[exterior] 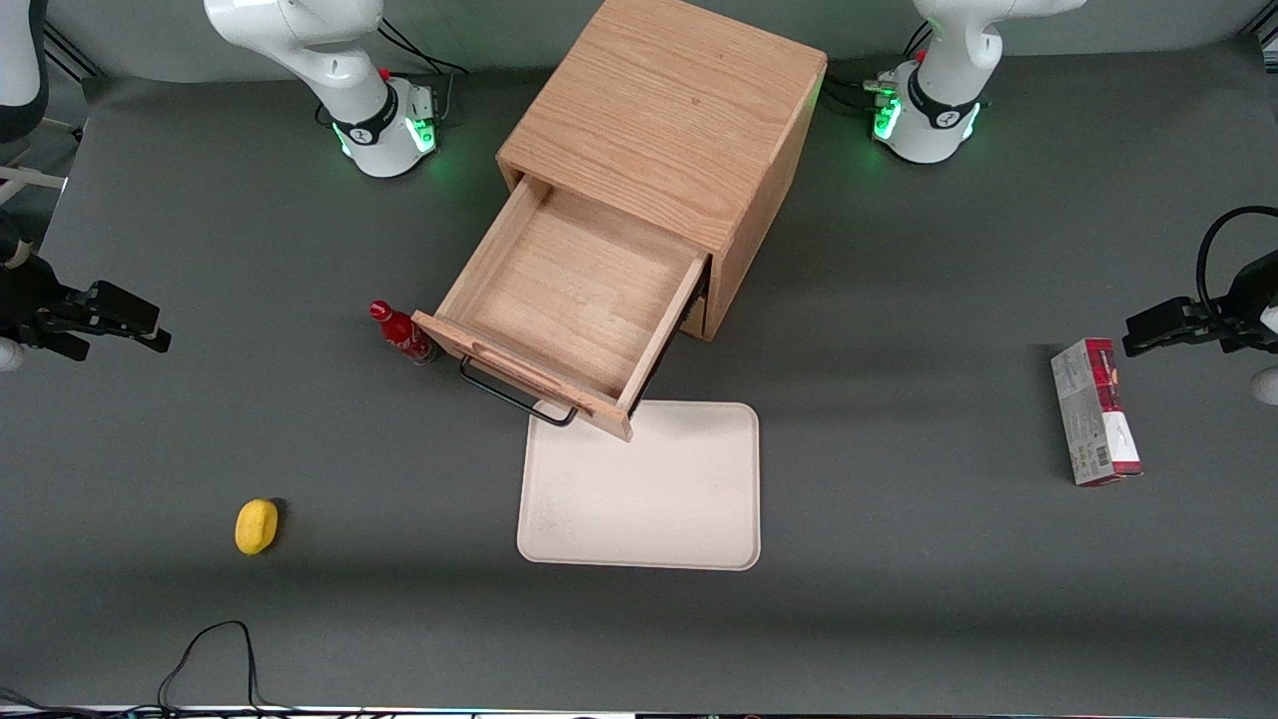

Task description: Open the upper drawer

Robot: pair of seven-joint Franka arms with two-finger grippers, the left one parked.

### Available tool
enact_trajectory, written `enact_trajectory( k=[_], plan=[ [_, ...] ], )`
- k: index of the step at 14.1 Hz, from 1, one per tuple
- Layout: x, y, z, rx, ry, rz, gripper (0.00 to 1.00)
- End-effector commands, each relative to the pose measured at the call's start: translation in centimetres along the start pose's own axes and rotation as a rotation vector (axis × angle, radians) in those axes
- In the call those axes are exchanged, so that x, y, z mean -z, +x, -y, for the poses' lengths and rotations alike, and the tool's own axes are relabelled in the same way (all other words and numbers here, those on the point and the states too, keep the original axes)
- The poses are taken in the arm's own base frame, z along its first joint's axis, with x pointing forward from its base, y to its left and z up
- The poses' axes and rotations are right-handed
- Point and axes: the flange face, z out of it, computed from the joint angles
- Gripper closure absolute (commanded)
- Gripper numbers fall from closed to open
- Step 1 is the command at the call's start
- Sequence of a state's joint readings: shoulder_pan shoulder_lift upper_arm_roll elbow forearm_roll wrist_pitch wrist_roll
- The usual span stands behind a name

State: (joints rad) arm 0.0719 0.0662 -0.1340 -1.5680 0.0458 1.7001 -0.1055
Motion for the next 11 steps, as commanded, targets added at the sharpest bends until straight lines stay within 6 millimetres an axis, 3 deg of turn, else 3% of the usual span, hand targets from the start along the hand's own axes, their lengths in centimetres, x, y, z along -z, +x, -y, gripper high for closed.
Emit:
enact_trajectory(
  k=[1,11],
  plan=[
    [-0.05,-0.5,0.07,-0.005,-0.045,0.001,0.0],
    [-0.16,-1.13,-0.43,-0.023,-0.044,0.052,0.0]
  ],
)
